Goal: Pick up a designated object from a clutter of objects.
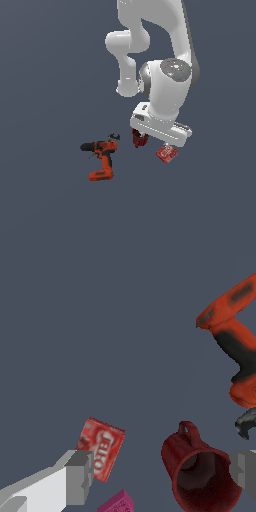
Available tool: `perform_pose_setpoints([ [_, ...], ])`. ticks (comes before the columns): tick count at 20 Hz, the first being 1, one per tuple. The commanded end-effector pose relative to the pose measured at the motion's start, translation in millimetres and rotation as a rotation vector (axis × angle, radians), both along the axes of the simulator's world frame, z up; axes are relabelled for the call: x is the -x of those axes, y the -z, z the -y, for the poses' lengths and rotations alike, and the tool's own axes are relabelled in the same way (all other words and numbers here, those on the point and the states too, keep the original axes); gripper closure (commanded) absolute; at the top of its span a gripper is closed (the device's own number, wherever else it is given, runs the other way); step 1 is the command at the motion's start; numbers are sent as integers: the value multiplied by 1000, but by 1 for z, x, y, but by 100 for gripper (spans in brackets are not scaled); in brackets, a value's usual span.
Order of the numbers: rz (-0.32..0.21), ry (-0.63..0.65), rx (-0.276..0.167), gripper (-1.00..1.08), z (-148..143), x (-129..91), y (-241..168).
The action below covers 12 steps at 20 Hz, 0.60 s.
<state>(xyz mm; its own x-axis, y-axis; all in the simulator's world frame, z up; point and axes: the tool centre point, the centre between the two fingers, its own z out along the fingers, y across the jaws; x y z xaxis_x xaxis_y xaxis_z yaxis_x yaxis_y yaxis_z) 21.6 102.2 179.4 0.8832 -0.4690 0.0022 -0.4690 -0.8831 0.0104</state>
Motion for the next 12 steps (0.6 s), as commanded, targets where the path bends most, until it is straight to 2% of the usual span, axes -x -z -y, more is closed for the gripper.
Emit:
perform_pose_setpoints([
  [1,1,45,0,-92,-11,1,13],
  [12,5,235,-3,-92,-58,10,68],
])
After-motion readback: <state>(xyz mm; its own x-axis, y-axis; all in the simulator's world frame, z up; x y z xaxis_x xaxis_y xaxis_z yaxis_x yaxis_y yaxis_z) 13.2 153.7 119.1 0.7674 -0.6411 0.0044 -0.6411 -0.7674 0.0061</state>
